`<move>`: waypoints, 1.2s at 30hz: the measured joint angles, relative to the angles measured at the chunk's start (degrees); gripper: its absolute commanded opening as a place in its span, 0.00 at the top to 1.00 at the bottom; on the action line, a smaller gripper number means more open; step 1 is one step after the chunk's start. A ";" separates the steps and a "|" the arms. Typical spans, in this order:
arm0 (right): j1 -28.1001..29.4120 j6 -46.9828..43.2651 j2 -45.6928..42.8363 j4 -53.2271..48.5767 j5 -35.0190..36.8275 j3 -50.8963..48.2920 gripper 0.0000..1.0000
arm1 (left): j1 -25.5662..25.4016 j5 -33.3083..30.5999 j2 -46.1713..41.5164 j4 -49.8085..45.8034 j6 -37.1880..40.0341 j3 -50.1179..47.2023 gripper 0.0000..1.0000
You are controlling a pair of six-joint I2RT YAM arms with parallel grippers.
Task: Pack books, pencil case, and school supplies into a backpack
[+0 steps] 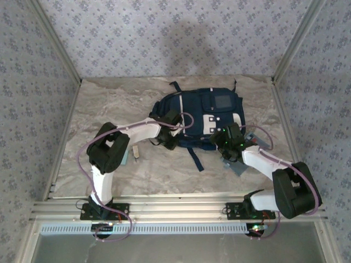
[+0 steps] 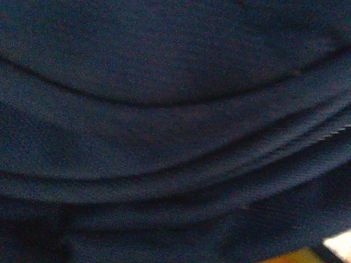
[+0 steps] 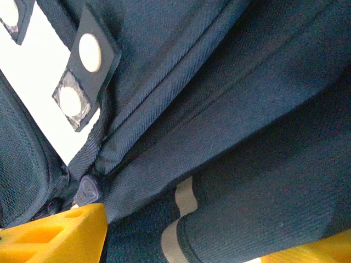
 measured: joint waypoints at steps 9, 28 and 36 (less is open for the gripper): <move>-0.22 -0.52 1.44 0.96 -0.15 0.02 0.30 | -0.20 1.29 0.39 1.18 0.72 0.48 1.00; -3.93 -5.70 10.01 1.44 -0.79 5.92 0.30 | 1.31 16.28 -4.79 5.66 -5.62 -1.29 0.45; -4.13 -6.10 10.47 2.40 -1.25 6.01 0.30 | 1.90 17.22 -2.64 7.13 -6.67 -0.48 0.48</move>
